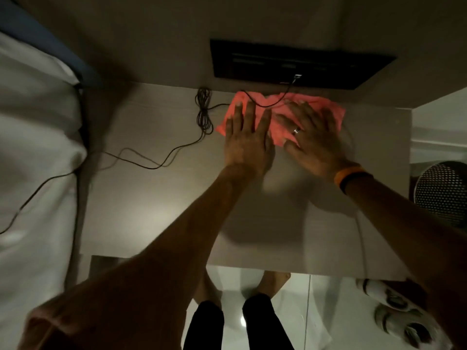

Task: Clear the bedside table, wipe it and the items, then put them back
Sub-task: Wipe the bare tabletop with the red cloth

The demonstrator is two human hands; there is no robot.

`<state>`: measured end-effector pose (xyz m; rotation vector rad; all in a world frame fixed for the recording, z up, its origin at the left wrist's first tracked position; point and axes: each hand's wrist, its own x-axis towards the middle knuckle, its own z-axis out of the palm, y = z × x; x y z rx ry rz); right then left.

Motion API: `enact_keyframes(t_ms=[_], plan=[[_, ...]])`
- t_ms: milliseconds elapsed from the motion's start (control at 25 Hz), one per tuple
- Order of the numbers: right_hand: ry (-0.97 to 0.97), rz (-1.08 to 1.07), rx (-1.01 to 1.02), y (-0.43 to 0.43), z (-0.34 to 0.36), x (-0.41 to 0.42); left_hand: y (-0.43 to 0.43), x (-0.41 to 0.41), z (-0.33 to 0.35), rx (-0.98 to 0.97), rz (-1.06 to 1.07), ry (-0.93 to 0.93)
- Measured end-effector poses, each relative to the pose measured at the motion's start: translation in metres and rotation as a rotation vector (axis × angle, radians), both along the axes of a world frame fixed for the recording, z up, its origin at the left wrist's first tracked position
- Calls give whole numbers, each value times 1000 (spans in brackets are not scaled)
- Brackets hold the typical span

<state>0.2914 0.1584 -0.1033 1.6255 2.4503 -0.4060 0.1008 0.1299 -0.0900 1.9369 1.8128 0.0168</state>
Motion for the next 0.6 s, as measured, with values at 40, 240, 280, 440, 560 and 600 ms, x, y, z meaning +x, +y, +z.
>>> enact_keyframes(t_ms=[40,240,280,440,560,600], plan=[[-6,-25,23,-3,0,16,7,11,0,7,-59,18],[59,-293,146,-84,-7,42,-39,52,-8,69,-193,-7],[73,-254,132,-105,-7,43,-69,51,-9,67,-145,-23],[144,110,40,-220,-6,55,-236,55,7,-20,61,7],[95,169,-28,-259,-1,86,-283,84,11,-115,108,30],[91,145,-36,-254,2,101,-275,98,10,-116,72,23]])
